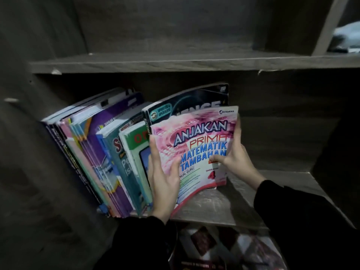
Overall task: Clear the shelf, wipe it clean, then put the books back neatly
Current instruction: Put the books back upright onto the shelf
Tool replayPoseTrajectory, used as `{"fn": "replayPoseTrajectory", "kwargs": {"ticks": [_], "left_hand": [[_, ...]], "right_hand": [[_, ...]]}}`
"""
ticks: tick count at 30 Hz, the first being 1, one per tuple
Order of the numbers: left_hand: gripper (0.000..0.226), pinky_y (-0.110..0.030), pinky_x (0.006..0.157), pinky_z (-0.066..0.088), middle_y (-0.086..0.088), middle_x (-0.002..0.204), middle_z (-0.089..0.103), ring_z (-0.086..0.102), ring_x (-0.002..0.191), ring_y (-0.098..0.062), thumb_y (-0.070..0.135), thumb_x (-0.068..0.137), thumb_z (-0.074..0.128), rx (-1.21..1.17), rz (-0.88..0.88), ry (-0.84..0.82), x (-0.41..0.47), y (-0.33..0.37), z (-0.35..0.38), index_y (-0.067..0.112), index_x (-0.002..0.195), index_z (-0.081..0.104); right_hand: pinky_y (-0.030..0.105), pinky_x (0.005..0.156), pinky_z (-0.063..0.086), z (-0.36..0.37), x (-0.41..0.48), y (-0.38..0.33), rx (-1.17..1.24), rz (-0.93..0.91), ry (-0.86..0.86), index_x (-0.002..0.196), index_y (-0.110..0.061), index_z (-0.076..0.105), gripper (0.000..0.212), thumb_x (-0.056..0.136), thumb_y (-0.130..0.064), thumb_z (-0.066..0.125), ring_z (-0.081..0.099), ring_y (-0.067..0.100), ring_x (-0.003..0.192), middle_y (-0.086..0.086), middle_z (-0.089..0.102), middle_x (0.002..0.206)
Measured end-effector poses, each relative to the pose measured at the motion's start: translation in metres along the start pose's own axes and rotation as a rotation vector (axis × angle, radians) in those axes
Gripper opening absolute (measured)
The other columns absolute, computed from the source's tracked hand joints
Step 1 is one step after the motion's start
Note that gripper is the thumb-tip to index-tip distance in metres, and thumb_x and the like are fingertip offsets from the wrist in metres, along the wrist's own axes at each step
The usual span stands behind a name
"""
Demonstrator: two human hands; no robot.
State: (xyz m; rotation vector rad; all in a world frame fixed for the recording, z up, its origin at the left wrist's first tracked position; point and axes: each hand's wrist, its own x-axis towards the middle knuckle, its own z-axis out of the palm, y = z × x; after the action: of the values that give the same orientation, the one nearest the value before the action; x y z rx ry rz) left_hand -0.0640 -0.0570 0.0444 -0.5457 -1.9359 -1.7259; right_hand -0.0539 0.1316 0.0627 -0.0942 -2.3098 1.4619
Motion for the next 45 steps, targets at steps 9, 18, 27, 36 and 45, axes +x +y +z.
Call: {"fn": "replayPoseTrajectory", "kwargs": {"ticks": [9,18,27,36,45], "left_hand": [[0.099,-0.017,0.104,0.014,0.006,0.143,0.017,0.008,0.128,0.011,0.024,0.090,0.063,0.301,0.063,0.202,-0.002,-0.033,0.011,0.058,0.139,-0.016],[0.092,-0.034,0.117,0.013,-0.018,0.156,0.010,0.014,0.143,-0.024,0.030,0.092,0.055,0.612,0.218,0.151,-0.035,-0.064,0.003,0.011,0.150,-0.013],[0.094,-0.047,0.115,0.024,-0.011,0.160,-0.004,-0.003,0.146,-0.017,0.006,0.091,0.052,0.584,-0.034,-0.135,-0.114,-0.100,0.001,0.019,0.149,-0.021],[0.100,-0.020,0.117,0.003,-0.012,0.160,0.000,0.000,0.147,-0.017,-0.009,0.084,0.057,0.572,-0.013,-0.109,-0.116,-0.092,0.000,0.016,0.151,-0.013],[0.072,-0.030,0.117,0.015,-0.018,0.155,0.021,0.019,0.144,-0.026,0.004,0.087,0.049,0.447,0.099,0.007,-0.131,-0.055,0.005,0.014,0.149,0.015]], "right_hand": [[0.030,0.087,0.055,0.021,0.043,0.010,-0.123,0.044,-0.095,0.132,-0.025,0.030,0.072,0.079,0.001,0.071,0.065,0.007,0.094,-0.011,0.063,0.103],[0.033,0.082,0.057,0.039,0.036,0.035,0.027,0.126,-0.108,0.121,-0.052,0.030,0.094,0.066,0.016,0.063,0.063,0.012,0.099,-0.005,0.057,0.112],[0.043,0.098,0.047,0.060,-0.010,0.074,0.066,0.432,-0.052,0.139,-0.024,0.036,0.073,0.078,-0.014,0.075,0.057,0.014,0.107,-0.004,0.059,0.119],[0.034,0.088,0.047,0.061,-0.011,0.080,0.125,0.460,-0.132,0.133,-0.027,0.040,0.061,0.083,-0.012,0.071,0.059,0.001,0.090,-0.016,0.062,0.098],[0.017,0.084,0.047,0.060,-0.068,0.074,0.058,0.026,0.398,0.124,-0.024,0.056,0.051,0.083,0.005,0.062,0.057,0.000,0.095,0.004,0.060,0.112]]}}
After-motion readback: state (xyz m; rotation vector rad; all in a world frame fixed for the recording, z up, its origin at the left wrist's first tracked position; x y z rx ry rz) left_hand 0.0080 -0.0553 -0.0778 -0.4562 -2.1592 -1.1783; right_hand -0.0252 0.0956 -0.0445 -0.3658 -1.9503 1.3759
